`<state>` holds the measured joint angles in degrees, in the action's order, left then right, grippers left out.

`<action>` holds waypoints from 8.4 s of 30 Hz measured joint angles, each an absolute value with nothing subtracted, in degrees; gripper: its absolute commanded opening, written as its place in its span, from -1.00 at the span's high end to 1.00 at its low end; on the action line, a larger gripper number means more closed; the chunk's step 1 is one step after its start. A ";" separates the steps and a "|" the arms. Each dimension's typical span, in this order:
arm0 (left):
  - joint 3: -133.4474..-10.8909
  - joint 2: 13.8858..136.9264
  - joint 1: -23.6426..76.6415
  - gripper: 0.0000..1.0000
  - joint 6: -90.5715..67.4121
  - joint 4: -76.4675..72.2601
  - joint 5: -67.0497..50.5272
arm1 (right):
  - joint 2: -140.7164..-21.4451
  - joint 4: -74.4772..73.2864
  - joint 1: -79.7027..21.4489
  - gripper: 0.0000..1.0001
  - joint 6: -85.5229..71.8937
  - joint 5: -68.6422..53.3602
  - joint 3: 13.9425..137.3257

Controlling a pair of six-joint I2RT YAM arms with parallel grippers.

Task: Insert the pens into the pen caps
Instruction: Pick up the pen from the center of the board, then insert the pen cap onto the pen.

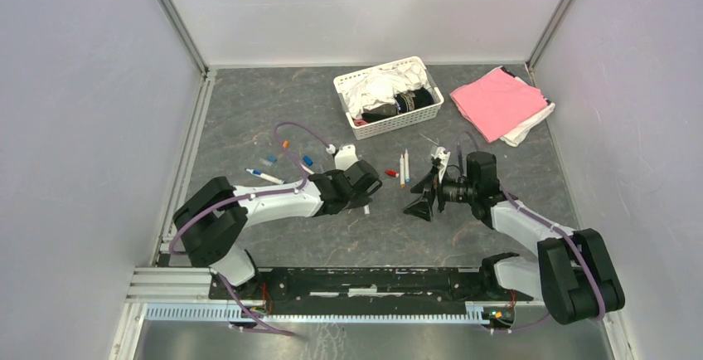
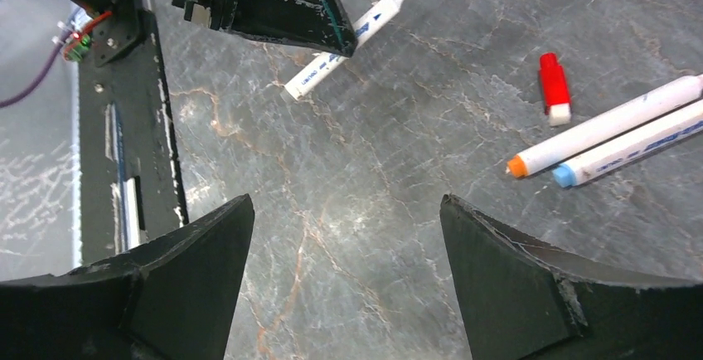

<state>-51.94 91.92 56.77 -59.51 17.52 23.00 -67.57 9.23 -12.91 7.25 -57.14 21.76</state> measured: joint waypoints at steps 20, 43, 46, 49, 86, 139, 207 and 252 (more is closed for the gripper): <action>-47.79 89.14 57.12 0.96 -55.18 -3.55 16.36 | -72.01 22.74 -14.15 -0.79 -8.75 -57.41 18.92; -43.44 86.52 61.01 0.96 -53.06 -20.78 14.81 | -74.89 36.01 -16.03 -0.52 -29.36 -59.31 18.13; -43.53 86.63 61.65 0.96 -53.06 -21.63 14.87 | -74.89 36.03 -16.03 -0.26 -29.76 -59.09 18.13; -43.55 86.63 62.35 0.96 -53.04 -22.02 14.98 | -74.89 36.01 -16.03 0.12 -30.20 -58.67 18.13; -24.84 37.36 60.51 -0.90 -14.22 -9.30 43.68 | -63.20 0.23 -8.03 1.00 11.31 -59.72 32.03; -11.46 89.49 8.69 -1.00 0.36 -72.07 22.81 | -58.96 -9.58 1.30 0.99 20.47 -65.54 32.67; -11.46 89.49 8.69 -1.00 0.36 -72.05 22.81 | -59.51 -8.93 -7.14 1.00 26.48 -46.22 32.80; -11.46 89.49 8.69 -1.00 0.36 -72.05 22.81 | -58.65 -11.31 -7.88 0.99 27.31 -46.61 33.52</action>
